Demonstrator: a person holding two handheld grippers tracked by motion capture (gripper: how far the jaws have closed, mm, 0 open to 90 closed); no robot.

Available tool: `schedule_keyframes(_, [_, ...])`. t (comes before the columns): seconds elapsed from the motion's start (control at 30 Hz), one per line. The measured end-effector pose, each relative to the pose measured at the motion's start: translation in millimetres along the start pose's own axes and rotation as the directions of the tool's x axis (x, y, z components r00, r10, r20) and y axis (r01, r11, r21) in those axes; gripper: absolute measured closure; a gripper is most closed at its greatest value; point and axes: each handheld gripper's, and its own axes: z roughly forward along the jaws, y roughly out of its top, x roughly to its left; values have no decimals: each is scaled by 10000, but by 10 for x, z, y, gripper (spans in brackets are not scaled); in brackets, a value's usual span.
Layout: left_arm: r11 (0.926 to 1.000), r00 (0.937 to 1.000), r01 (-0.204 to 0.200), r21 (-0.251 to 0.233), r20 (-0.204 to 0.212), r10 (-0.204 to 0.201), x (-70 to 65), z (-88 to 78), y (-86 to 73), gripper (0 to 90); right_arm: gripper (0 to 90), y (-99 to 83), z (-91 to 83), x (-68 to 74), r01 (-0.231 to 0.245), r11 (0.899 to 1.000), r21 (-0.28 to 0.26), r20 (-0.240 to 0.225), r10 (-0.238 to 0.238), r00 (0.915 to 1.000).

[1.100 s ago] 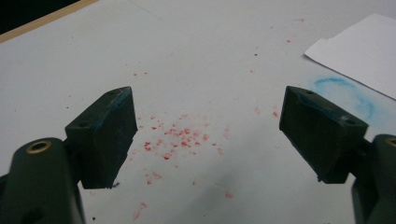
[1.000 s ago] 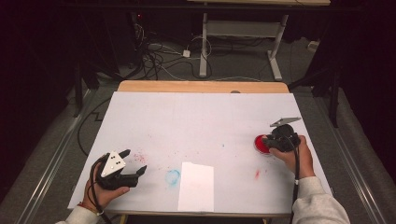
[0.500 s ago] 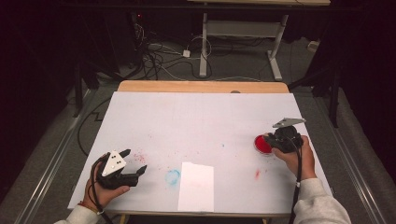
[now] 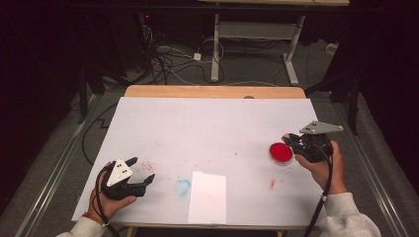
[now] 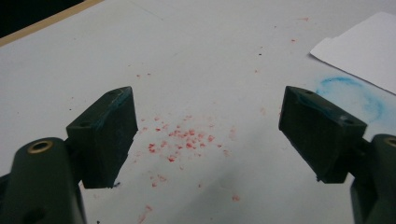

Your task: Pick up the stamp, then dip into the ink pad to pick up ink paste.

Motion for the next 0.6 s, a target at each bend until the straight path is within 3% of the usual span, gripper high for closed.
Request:
schedule_keyframes(0.3, [9999, 10000, 24, 140, -75, -23, 0, 10, -20, 187, 763, 125, -286, 8, -64, 9961, -880, 186, 80, 9998])
schedule_keyframes(0.6, [9997, 9999, -32, 262, -146, 36, -9, 11, -21, 187, 763, 263, -590, 83, 192, 9815, -1904, 297, -138, 9995])
